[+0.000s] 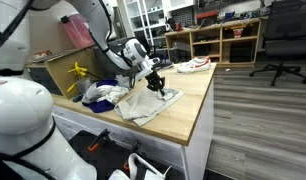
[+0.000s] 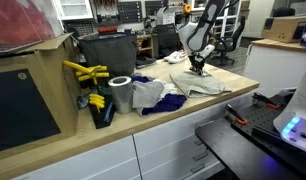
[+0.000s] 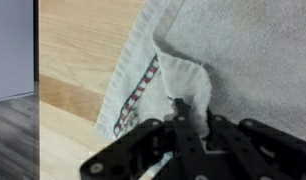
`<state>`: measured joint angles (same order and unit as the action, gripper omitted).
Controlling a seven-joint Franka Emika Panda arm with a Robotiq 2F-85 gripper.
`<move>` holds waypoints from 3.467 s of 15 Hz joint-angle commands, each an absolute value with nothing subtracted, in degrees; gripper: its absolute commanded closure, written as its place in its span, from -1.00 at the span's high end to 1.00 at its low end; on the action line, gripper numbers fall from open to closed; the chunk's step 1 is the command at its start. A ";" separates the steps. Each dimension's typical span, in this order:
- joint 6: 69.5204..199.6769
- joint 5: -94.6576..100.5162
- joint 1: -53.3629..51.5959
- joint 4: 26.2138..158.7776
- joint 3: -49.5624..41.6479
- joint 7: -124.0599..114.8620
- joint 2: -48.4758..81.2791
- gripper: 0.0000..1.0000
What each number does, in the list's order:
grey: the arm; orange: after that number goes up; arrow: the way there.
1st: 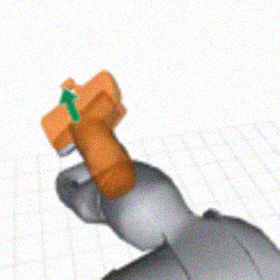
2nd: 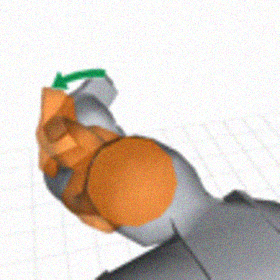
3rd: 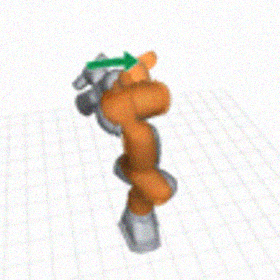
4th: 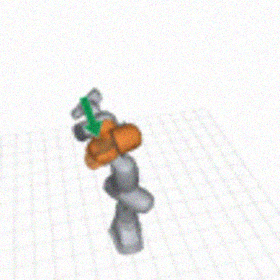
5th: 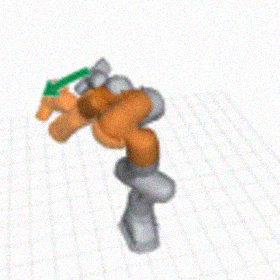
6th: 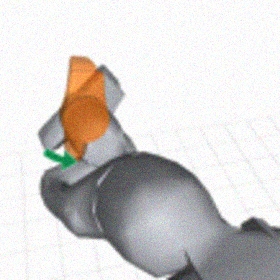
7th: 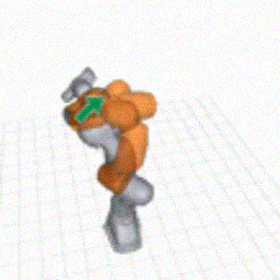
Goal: Fold the towel from left to right then move it to the left.
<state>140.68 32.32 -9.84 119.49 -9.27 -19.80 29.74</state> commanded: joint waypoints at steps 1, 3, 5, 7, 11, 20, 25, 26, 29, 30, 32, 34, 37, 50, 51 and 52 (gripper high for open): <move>138.69 33.05 -10.78 119.34 -10.47 -22.13 28.07 -1.00; 138.25 33.68 -10.83 119.14 -11.27 -22.90 27.24 -0.99; 138.01 34.21 -10.60 118.53 -12.22 -23.60 26.47 -0.99; 137.51 35.33 -10.51 117.91 -13.21 -24.83 25.74 -0.99; 136.16 37.74 -9.90 116.63 -14.23 -27.63 25.67 -0.99; 136.02 40.37 -8.80 117.18 -13.77 -32.76 25.30 0.15; 136.11 38.03 -8.31 118.84 -11.95 -31.98 22.99 0.89; 136.06 36.95 -8.12 119.42 -11.19 -31.17 22.21 1.00; 135.05 30.85 -7.41 121.99 -8.21 -28.23 18.74 1.00; 134.29 28.25 -7.29 122.77 -7.31 -26.70 17.61 1.00; 132.67 22.94 -6.82 124.44 -5.50 -23.50 15.13 1.00; 129.71 18.68 -6.50 125.54 -4.13 -21.54 12.69 1.00; 123.57 13.78 -6.05 126.21 -2.65 -19.62 9.36 1.00; 111.54 9.61 -5.69 126.17 1.77 -15.45 -0.15 1.00; 111.16 9.77 -5.72 126.10 2.05 -15.30 -0.67 1.00; 110.68 9.89 -5.77 125.99 2.33 -14.86 -1.20 1.00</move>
